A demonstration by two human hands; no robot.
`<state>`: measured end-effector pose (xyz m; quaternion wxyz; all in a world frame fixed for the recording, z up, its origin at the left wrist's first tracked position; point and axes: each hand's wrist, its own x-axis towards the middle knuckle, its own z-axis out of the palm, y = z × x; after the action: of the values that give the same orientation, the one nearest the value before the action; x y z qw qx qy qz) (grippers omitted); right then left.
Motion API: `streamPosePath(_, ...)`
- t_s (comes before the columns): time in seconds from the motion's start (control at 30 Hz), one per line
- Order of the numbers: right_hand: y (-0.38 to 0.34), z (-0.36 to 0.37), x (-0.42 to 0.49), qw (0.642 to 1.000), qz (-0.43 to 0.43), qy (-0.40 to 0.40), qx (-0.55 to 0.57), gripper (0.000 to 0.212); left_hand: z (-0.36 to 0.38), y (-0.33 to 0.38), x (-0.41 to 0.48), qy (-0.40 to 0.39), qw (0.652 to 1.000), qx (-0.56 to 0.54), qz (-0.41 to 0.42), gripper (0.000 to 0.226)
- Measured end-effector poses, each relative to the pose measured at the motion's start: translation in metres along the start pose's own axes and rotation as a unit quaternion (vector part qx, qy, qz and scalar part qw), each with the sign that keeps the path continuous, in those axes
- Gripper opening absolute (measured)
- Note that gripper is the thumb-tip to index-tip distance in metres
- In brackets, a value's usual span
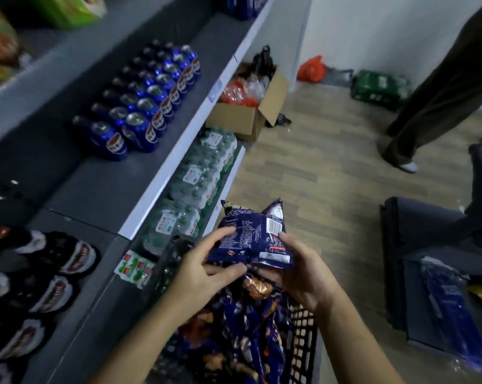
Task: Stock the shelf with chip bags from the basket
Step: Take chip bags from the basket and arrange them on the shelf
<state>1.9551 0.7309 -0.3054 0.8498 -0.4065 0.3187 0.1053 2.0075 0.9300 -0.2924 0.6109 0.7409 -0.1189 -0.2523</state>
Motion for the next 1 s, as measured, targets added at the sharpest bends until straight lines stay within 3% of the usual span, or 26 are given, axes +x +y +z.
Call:
streamPosePath(0.13,-0.038,0.058,-0.017,0.992,-0.054,-0.109,-0.040,0.047,-0.034,0.048,-0.023,0.106,0.992,0.005,0.066,0.050)
streamPosePath(0.3,-0.064,0.140,-0.042,0.960,-0.127,-0.221,-0.115,0.032,-0.080,0.108,-0.066,0.251,0.957,-0.037,0.141,0.031)
streamPosePath(0.43,-0.068,0.208,-0.063,0.936,-0.149,-0.281,-0.151,0.029,-0.120,0.146,-0.105,0.343,0.922,-0.044,0.172,0.037)
streamPosePath(0.57,-0.059,0.273,-0.086,0.907,-0.164,-0.340,-0.186,0.027,-0.154,0.176,-0.147,0.395,0.896,-0.066,0.193,0.049)
streamPosePath(1.0,0.010,0.431,-0.144,0.837,-0.135,-0.485,-0.214,0.029,-0.253,0.195,-0.276,0.549,0.800,-0.086,0.225,0.038)
